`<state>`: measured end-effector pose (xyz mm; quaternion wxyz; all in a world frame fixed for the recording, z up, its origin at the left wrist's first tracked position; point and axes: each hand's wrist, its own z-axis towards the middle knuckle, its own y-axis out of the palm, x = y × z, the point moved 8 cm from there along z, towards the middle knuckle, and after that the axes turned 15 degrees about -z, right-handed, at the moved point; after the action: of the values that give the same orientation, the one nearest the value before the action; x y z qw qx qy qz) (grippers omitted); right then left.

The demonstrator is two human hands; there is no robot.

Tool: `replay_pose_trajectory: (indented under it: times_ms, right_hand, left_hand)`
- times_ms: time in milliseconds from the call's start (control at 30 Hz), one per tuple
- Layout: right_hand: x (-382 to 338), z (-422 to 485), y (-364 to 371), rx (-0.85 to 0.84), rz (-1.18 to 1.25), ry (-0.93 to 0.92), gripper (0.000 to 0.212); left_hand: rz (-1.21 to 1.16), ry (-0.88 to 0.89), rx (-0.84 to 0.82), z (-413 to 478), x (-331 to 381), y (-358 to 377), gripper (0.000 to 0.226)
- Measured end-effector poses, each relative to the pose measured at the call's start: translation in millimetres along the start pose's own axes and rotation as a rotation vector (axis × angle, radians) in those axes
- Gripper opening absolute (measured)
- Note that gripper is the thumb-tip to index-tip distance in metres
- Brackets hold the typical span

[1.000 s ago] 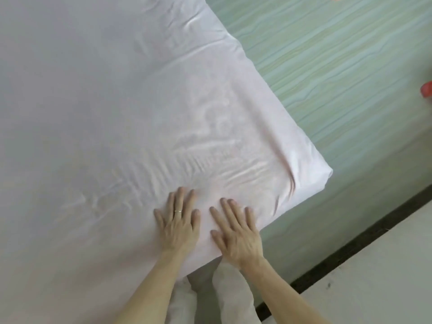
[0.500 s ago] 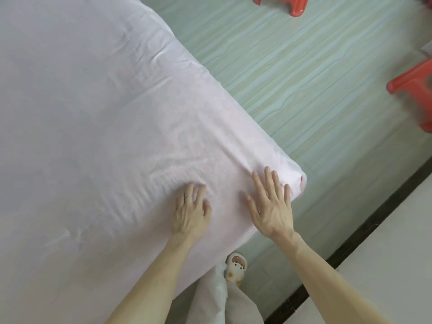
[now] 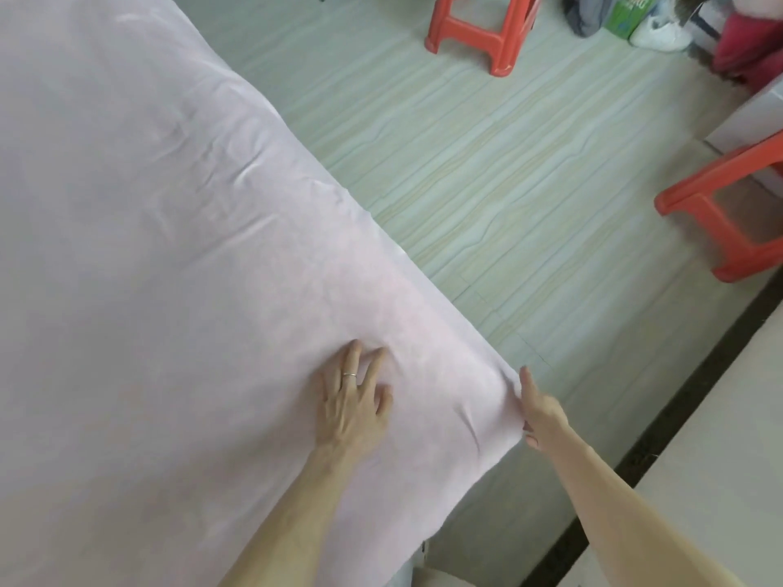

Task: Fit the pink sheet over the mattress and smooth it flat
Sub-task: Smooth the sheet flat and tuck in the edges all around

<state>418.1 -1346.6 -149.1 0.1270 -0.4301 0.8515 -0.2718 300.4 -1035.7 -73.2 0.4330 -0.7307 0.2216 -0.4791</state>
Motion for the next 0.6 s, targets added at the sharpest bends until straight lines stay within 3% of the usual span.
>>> replay_pose_trajectory:
  times_ms: [167,233,333,500,600]
  right_hand:
    - [-17.8,25.0,-10.3,0.053,-0.15,0.075,0.036]
    - [-12.6,31.7,-24.8,0.111,-0.106,0.151,0.024]
    - [12.9,50.7,-24.8,0.137,0.038,0.246,0.022]
    - [6.4,50.7,2.8,0.101,0.162,0.156,0.022]
    - [-3.6,47.7,6.8,0.001,0.244,0.134,0.036]
  left_hand:
    - [0.017,0.112,0.015,51.2,43.1,10.1,0.053]
    - [0.016,0.133,0.011,64.3,55.2,18.8,0.053]
    - [0.044,0.136,-0.008,71.0,58.4,32.1,0.053]
    - [0.095,0.084,-0.04,70.0,52.7,43.3,0.055]
    - [0.12,0.062,-0.02,70.1,52.0,43.8,0.055]
